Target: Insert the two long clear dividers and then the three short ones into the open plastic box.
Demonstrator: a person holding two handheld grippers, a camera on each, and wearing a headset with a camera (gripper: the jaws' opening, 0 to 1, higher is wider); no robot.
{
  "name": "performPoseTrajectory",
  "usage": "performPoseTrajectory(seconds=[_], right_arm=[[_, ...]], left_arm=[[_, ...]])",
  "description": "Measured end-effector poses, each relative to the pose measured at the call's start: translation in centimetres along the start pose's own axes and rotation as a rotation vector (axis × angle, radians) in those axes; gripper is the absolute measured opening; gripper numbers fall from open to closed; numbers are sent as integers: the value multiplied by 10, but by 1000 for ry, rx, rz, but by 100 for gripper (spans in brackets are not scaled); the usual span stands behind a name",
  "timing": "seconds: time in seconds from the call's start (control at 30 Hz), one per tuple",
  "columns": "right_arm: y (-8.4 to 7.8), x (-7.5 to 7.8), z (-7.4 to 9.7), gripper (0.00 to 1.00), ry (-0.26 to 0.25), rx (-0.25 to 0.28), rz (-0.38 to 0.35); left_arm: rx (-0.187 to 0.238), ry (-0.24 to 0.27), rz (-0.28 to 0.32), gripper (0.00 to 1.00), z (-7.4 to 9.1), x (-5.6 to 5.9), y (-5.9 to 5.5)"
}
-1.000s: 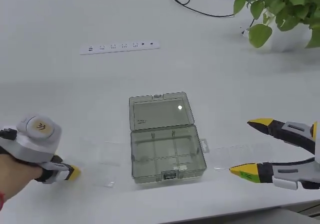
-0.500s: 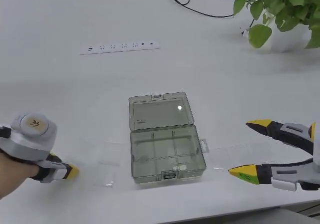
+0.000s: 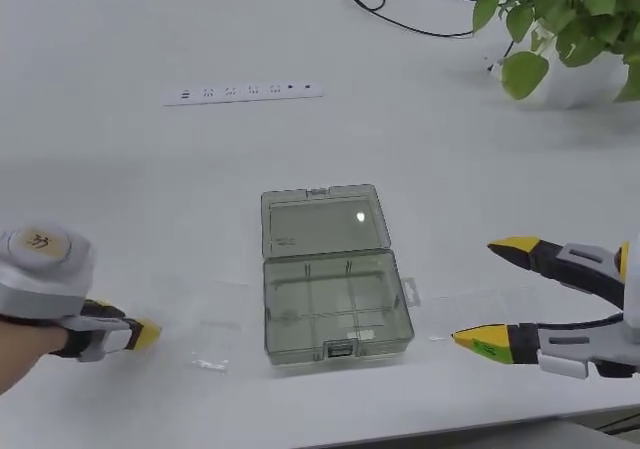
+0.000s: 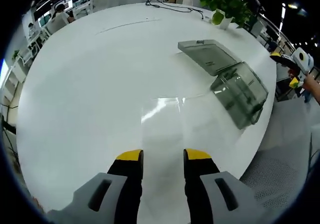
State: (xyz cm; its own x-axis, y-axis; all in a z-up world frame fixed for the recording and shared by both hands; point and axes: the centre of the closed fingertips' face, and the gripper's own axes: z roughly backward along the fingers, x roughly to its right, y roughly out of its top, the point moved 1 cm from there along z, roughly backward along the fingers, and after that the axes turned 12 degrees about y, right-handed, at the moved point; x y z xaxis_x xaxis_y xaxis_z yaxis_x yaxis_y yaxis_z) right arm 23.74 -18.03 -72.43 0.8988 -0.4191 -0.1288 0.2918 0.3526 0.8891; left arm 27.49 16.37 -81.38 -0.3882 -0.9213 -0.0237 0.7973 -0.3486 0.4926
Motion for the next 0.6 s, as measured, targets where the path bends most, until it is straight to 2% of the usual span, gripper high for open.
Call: performPoseTrajectory(seconds=[0.13,0.23,0.4,0.6], right_arm=[[10,-2,-2,70,5,16,2],[18,-2,-4,70,7,29,6],[35,-1,-5,69,2,78,-7],[52,0,-6,66,-9,107,-20]], left_arm=[[48,-9,39,30,10,4,11],[92,-33,83,30,17,10,20],[148,-63,122,30,27,20,34],[209,-115,169,30,38,39,50]])
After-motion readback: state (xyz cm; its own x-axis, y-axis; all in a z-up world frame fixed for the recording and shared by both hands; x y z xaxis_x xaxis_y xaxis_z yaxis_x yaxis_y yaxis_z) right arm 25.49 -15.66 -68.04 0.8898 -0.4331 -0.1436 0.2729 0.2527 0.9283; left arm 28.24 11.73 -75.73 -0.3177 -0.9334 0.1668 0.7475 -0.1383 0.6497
